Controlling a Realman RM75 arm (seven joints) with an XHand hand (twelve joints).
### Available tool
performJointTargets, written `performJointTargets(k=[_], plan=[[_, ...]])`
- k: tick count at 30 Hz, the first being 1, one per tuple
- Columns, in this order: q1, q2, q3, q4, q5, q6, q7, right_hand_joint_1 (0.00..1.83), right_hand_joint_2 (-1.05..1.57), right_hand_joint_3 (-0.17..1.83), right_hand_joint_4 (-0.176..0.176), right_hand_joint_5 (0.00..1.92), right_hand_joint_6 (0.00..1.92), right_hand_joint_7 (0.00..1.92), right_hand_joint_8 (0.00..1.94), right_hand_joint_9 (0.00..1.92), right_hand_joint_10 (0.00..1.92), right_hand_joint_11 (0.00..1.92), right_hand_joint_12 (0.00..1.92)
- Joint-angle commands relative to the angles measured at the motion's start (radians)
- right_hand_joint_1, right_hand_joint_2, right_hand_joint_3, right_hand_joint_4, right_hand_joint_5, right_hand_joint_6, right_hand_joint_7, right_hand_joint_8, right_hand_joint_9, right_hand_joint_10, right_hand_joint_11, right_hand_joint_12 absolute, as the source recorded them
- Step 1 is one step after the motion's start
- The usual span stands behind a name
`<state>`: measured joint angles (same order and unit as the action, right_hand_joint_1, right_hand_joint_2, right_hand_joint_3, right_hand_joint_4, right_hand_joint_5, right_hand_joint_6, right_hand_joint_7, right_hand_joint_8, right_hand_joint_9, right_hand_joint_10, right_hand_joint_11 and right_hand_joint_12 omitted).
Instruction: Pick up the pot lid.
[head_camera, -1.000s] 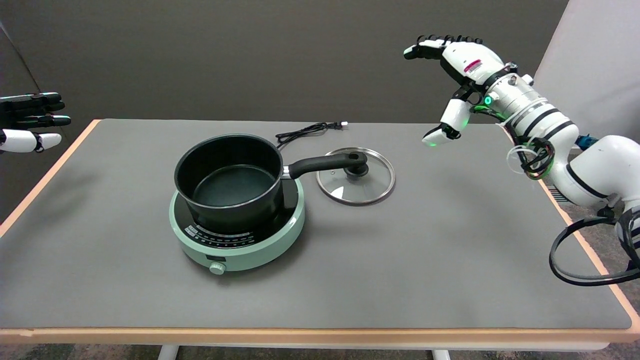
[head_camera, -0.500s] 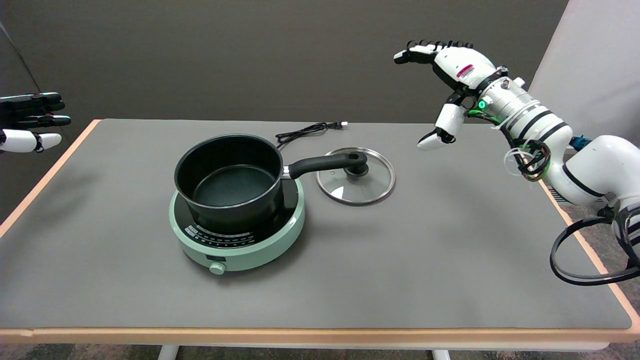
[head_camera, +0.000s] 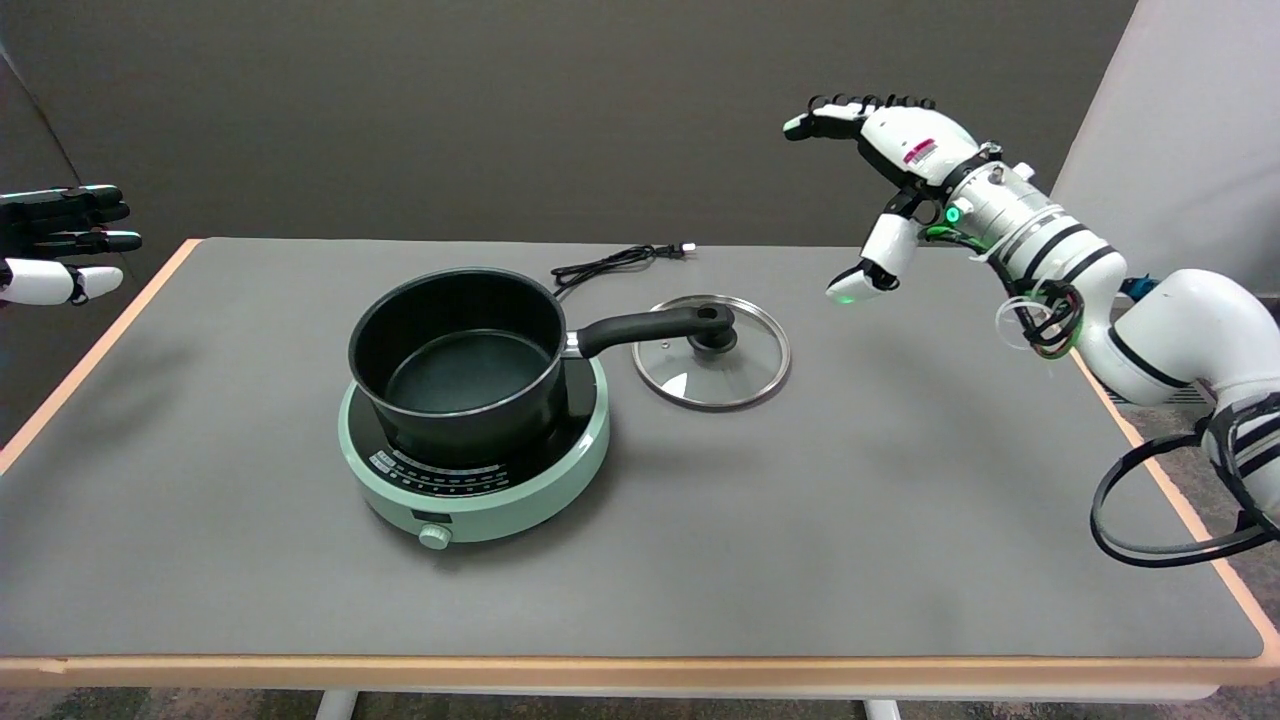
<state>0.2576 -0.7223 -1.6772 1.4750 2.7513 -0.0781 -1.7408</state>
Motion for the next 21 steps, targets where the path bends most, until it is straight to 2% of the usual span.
performJointTargets(k=[1, 21], plan=[[0.036, -0.019, -0.024, -0.059, 0.001, -0.017, 0.0, 1.16, -0.4, 0.92, 0.109, 0.35, 0.35, 0.35, 0.35, 0.35, 0.35, 0.35, 0.35], [0.039, -0.017, -0.021, -0.061, 0.001, -0.019, 0.0, 1.16, -0.39, 0.91, 0.121, 0.32, 0.32, 0.32, 0.32, 0.32, 0.32, 0.32, 0.32]])
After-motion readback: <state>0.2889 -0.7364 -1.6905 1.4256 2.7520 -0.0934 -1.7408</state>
